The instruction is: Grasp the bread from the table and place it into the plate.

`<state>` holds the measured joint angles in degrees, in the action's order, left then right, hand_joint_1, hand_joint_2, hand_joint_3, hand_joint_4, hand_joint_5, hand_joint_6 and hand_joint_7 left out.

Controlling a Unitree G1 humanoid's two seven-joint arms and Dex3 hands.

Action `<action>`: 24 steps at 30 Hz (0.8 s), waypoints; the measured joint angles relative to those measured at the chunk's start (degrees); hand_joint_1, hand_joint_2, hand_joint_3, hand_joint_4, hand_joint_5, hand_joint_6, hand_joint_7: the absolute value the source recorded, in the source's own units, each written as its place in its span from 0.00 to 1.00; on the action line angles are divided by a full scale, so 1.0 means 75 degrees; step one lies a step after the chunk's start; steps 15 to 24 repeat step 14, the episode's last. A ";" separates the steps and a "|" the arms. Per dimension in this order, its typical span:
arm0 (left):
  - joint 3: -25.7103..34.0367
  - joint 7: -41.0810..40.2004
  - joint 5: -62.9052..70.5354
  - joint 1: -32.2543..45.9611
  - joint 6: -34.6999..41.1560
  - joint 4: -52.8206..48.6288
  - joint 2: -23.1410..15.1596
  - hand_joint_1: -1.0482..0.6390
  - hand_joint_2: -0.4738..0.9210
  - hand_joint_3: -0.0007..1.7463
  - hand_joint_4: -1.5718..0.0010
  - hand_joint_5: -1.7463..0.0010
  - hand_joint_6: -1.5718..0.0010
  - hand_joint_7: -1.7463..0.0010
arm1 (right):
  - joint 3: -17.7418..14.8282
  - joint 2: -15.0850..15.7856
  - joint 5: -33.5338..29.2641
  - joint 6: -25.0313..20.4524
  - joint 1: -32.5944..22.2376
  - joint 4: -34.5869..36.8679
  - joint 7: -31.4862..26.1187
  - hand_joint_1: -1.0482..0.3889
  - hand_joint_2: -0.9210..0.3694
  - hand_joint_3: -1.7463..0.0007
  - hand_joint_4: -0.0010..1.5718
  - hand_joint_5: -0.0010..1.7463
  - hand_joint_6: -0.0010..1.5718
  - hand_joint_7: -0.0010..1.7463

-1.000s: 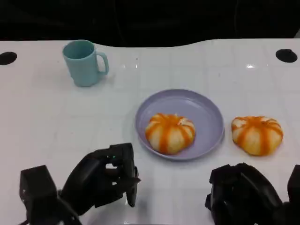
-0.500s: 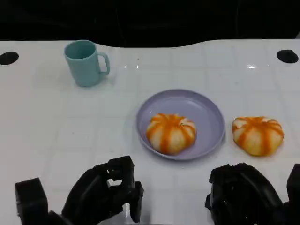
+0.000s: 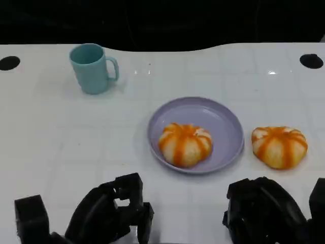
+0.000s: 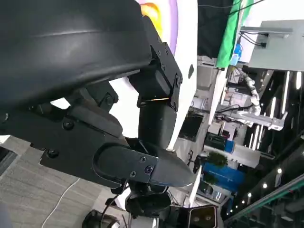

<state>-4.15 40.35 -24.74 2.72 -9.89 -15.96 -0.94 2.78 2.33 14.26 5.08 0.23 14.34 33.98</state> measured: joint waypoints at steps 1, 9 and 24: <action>0.0006 0.0006 0.0005 -0.0012 0.0000 -0.0022 0.0005 0.17 0.97 0.12 0.33 0.00 0.46 0.00 | -0.0007 0.0000 0.0001 0.0000 0.0003 0.0001 0.0001 0.00 0.71 0.19 0.98 0.76 1.00 0.58; 0.0075 0.0050 0.0065 -0.0113 -0.0001 -0.0073 0.0025 0.16 0.96 0.13 0.33 0.00 0.45 0.00 | -0.0035 -0.0001 0.0001 -0.0001 0.0026 0.0040 0.0003 0.00 0.72 0.18 0.98 0.75 1.00 0.58; 0.0119 0.0055 0.0080 -0.0116 0.0000 -0.0103 0.0042 0.16 0.95 0.14 0.33 0.00 0.44 0.01 | -0.0049 -0.0001 0.0006 -0.0004 0.0027 0.0040 0.0002 0.00 0.73 0.18 0.98 0.75 1.00 0.58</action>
